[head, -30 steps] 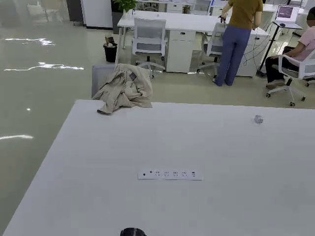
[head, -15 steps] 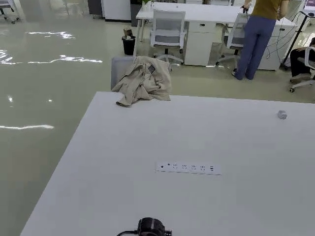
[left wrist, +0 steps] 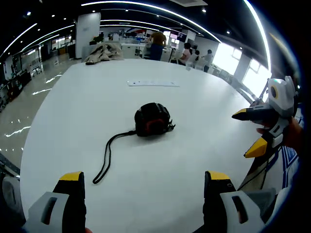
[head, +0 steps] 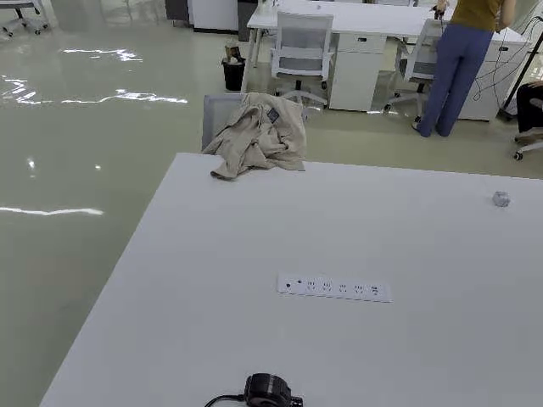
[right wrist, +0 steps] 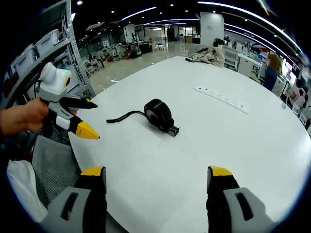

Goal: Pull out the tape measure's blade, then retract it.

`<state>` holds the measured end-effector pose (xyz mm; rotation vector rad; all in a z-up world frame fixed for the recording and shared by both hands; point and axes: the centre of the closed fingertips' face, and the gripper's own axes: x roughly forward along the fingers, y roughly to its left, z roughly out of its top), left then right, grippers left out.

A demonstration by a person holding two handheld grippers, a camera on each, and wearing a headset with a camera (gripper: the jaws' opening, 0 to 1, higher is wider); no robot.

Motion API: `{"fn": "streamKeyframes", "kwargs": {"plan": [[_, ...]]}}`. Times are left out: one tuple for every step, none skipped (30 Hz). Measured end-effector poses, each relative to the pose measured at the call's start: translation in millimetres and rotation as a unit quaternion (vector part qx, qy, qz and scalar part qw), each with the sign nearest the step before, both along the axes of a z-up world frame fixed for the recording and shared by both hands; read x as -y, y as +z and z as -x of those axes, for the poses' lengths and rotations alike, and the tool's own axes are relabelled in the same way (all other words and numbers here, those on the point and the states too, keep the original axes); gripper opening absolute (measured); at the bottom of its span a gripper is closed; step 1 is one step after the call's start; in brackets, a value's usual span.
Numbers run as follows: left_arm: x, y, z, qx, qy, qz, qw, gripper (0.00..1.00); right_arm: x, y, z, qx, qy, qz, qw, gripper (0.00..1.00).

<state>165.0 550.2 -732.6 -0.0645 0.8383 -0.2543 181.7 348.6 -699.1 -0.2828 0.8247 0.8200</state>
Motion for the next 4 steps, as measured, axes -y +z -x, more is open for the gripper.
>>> {"fn": "streamKeyframes", "kwargs": {"plan": [[-1.0, 1.6, 2.4, -0.001, 0.002, 0.002, 1.0000, 1.00, -0.4, 0.0, 2.5, -0.002, 0.003, 0.001, 1.0000, 0.88], [-2.2, 2.5, 4.1, -0.001, 0.003, 0.000, 1.0000, 1.00, -0.4, 0.6, 4.3, -0.004, 0.004, 0.002, 1.0000, 0.88], [-3.6, 3.0, 6.3, 0.000, 0.002, -0.001, 1.0000, 1.00, 0.0, 1.9, 6.8, -0.005, 0.005, 0.003, 1.0000, 0.88], [-4.1, 3.1, 7.9, -0.001, 0.001, -0.002, 1.0000, 1.00, 0.3, 2.0, 8.5, -0.007, 0.005, 0.003, 1.0000, 0.88]]}}
